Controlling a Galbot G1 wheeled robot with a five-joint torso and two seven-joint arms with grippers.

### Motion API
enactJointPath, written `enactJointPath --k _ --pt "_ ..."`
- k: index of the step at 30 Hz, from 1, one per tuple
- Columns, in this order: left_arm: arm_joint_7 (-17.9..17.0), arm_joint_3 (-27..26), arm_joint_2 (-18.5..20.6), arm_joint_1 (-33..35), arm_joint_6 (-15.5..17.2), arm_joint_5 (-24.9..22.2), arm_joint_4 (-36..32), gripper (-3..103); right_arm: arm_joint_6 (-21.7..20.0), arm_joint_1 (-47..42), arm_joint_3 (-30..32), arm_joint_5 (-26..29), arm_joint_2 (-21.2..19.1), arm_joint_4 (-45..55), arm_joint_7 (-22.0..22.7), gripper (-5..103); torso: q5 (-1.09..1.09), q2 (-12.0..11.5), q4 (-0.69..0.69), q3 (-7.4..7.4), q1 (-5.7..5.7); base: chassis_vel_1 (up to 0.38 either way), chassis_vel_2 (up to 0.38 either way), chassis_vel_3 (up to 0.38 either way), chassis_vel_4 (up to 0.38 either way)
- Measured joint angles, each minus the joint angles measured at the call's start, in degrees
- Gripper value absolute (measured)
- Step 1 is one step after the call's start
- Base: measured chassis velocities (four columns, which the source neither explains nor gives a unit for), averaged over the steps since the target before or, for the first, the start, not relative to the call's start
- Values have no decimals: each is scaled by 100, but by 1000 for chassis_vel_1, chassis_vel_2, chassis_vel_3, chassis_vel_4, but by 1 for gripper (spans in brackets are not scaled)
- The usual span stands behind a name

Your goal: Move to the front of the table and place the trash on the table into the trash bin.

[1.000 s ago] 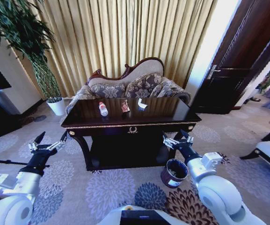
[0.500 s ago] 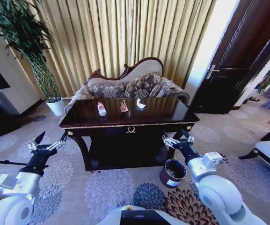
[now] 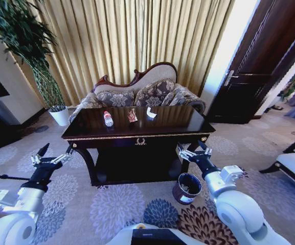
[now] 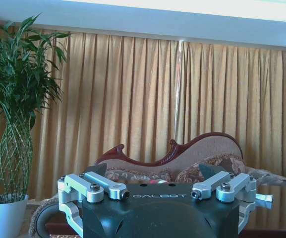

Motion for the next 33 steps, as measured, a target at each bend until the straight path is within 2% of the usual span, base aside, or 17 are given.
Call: enactJointPath --k 21,33 --pt "23 5 -3 7 -26 5 -10 100 109 34 8 -118 1 -114 -42 100 0 0 0 0 -1 -3 2 2 -2" --pt "27 16 -5 2 -33 5 10 100 171 18 -1 -147 1 -130 -48 100 1 -1 0 1 1 -159 149 163 -145"
